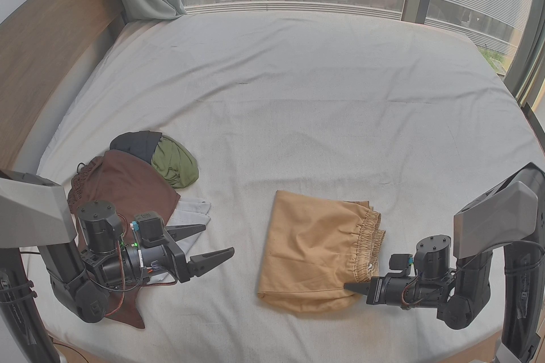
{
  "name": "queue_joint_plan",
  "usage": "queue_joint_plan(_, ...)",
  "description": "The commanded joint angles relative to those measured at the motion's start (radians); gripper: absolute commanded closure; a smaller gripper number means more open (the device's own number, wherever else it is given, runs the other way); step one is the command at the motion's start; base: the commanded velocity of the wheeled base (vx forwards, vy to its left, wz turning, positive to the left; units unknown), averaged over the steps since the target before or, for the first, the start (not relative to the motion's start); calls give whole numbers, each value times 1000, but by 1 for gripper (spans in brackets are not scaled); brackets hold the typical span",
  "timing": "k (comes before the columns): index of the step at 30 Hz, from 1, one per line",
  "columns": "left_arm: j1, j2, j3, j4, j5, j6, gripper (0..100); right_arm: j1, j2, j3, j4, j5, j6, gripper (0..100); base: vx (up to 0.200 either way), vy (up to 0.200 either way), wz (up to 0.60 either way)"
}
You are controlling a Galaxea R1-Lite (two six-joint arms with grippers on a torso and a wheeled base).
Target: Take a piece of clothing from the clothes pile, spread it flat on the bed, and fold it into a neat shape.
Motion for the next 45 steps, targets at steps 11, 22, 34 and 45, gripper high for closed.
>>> queue_joint_plan(11,65,2,22,4,14,223,0,31,-210,7,-2,17,0,100,0,0,0)
queue_joint_plan(22,102,10,45,5,28,318,0,37,-290,10,0,29,0,100,0,0,0)
queue_joint_plan(34,103,4,65,5,29,318,0,32,-356,5,0,58,0,100,0,0,0)
queue_joint_plan(45,105,2,76,5,28,321,0,26,-424,8,1,90,0,100,0,0,0)
